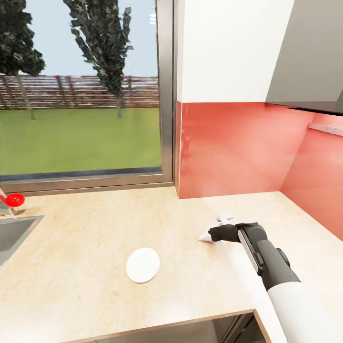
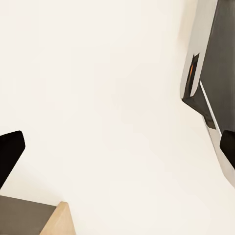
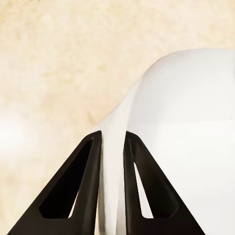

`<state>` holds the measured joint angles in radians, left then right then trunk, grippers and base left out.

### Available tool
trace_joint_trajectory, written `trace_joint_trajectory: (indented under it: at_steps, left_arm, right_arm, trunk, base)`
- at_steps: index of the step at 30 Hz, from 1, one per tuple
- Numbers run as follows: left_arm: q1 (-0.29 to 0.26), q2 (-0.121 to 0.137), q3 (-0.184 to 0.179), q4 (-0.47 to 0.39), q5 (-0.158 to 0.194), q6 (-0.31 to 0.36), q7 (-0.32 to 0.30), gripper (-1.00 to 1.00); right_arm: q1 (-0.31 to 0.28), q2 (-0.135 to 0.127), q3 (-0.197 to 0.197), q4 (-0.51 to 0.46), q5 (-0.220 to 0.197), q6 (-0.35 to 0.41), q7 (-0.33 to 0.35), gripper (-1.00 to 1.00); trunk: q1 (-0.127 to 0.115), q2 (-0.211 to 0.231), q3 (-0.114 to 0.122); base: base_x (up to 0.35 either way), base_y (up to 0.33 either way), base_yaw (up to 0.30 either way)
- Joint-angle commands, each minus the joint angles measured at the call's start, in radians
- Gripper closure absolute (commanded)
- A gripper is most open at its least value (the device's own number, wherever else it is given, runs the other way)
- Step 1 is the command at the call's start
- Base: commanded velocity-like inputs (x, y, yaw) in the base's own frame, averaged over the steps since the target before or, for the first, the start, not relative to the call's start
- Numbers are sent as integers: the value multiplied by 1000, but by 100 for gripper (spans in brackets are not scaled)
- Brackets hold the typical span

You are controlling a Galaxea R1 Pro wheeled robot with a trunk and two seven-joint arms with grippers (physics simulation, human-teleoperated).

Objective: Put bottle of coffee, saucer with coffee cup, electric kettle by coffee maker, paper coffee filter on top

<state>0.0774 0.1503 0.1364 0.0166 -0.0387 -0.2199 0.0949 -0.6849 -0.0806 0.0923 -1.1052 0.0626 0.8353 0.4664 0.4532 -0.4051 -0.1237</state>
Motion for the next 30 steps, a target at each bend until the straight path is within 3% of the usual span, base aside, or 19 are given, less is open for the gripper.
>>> trace_joint_trajectory:
  at_steps: [1, 11, 30]
  left_arm:
    - [-1, 0, 6, 2, -4, -6, 1, -100]
    - [-1, 0, 7, 1, -4, -6, 2, -100]
    - [-2, -1, 11, -1, -4, -6, 2, -100]
  right_arm:
    - [-1, -2, 1, -28, 4, 4, 5, 100]
    - [-1, -2, 0, -85, 2, 4, 12, 100]
    - [0, -2, -1, -76, 4, 5, 14, 100]
  trunk:
    - [1, -2, -2]
    - [1, -2, -2]
    - [1, -2, 24]
  base:
    - [0, 0, 0]
    - [-25, 24, 0]
    - [-207, 230, 0]
